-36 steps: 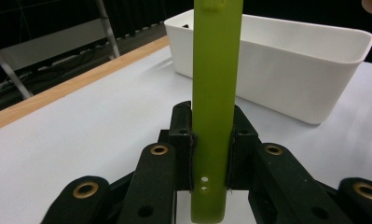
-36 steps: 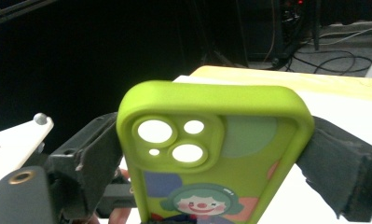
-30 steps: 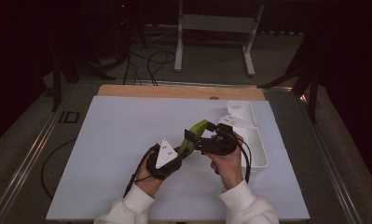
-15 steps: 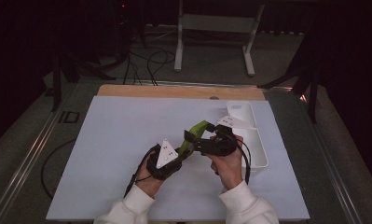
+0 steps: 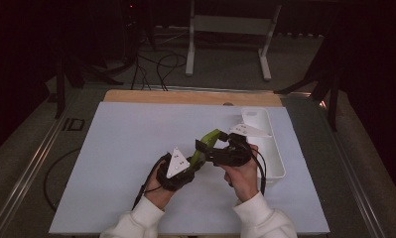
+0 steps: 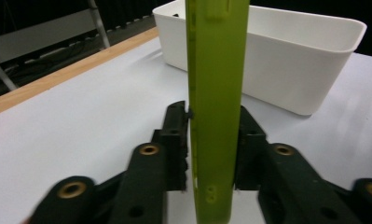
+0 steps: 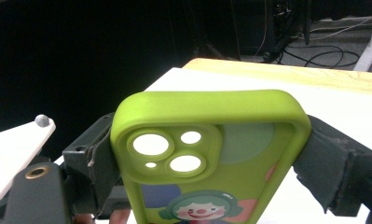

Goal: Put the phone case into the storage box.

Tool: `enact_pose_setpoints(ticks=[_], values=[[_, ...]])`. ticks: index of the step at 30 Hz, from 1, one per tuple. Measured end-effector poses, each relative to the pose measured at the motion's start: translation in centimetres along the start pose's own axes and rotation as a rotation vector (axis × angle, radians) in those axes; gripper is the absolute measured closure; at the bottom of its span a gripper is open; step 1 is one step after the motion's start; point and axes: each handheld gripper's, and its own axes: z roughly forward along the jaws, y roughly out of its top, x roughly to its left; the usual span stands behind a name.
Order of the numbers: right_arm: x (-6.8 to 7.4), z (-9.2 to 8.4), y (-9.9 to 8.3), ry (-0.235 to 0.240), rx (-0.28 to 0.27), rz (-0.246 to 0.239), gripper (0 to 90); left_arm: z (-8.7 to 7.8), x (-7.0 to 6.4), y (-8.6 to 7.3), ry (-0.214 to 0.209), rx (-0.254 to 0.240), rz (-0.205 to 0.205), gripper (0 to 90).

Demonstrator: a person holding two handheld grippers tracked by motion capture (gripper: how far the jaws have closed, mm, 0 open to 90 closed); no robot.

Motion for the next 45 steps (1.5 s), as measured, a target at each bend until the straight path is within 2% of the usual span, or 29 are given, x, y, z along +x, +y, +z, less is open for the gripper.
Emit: enact_pose_setpoints(ticks=[3,5,9,13,15,18,26,31,35,45], values=[[0.0,0.1,0.0,-0.003,0.002,0.004,15.8,0.0,0.2,0.0,0.011,0.01,-0.014,51.9],[0.0,0.1,0.0,-0.007,0.003,0.004,15.7,0.0,0.3,0.1,0.018,0.019,-0.027,37.5],[-0.1,0.0,0.0,-0.01,0.0,0.009,15.7,0.0,0.5,0.1,0.055,0.02,-0.049,17.0],[-0.1,0.0,0.0,-0.011,0.0,0.008,15.7,-0.1,0.8,0.3,0.061,0.024,-0.063,8.1],[0.0,0.1,0.0,-0.011,0.0,0.008,15.7,-0.1,0.9,0.3,0.041,0.028,-0.067,3.4],[-0.1,0.0,0.0,-0.014,-0.003,0.009,15.7,0.0,1.1,0.2,0.045,0.038,-0.073,0.1],[-0.3,-0.1,0.3,-0.027,-0.007,0.005,15.7,-0.2,1.5,0.2,0.062,0.051,-0.083,0.0],[-0.3,-0.2,0.5,-0.034,-0.014,0.001,15.7,-0.6,1.8,0.2,0.063,0.045,-0.086,0.0],[-0.5,-0.2,0.7,-0.042,-0.014,-0.002,15.8,-0.9,2.1,0.1,0.078,0.051,-0.08,0.0],[-1.1,0.0,1.0,-0.07,-0.01,-0.003,15.8,-2.1,3.1,-0.2,0.103,0.035,-0.098,0.0]])
